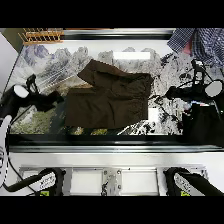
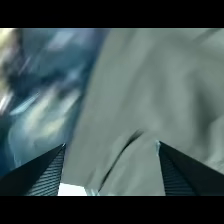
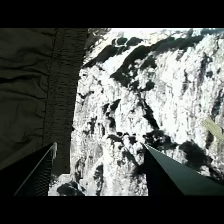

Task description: Fold the clothes and pants, and hang the long-sleeved shirts on hangers.

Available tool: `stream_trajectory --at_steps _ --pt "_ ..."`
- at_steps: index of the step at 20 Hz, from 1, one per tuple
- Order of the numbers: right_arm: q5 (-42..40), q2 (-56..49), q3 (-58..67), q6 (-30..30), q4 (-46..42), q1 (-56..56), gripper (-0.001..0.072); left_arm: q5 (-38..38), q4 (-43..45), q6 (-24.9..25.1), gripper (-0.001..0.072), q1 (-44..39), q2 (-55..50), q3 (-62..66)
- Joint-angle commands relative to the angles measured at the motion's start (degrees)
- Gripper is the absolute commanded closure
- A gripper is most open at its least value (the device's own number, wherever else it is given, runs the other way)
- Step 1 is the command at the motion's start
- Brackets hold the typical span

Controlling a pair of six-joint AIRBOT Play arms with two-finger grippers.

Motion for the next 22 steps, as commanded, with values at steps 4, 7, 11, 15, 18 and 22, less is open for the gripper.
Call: stream_trajectory --at_steps 4,7,11,15,18,22 --pt "0.0 0.0 0.0 0.0 0.9 0.1 0.0125 7.7 -6.8 -4.1 0.0102 4.9 9.3 -23.2" --pt "0.0 0.0 0.0 0.0 1.8 0.1 0.0125 10.8 -14.6 0.0 0.0101 4.8 6.0 -24.1" --pt "0.0 0.0 0.0 0.0 2.0 0.1 0.0125 13.7 -22.6 3.8 0.0102 4.7 2.1 -23.9" --pt "0.0 0.0 0.0 0.0 2.0 0.1 0.0125 16.1 -25.2 4.7 0.0102 4.7 1.6 -23.8" --pt "0.0 0.0 0.0 0.0 2.0 0.1 0.0125 18.3 -25.1 4.7 0.0103 1.7 1.6 -23.8" --pt "0.6 0.0 -0.1 0.0 1.9 0.0 0.0125 22.7 -25.0 3.6 0.0442 -2.9 1.6 -23.8"
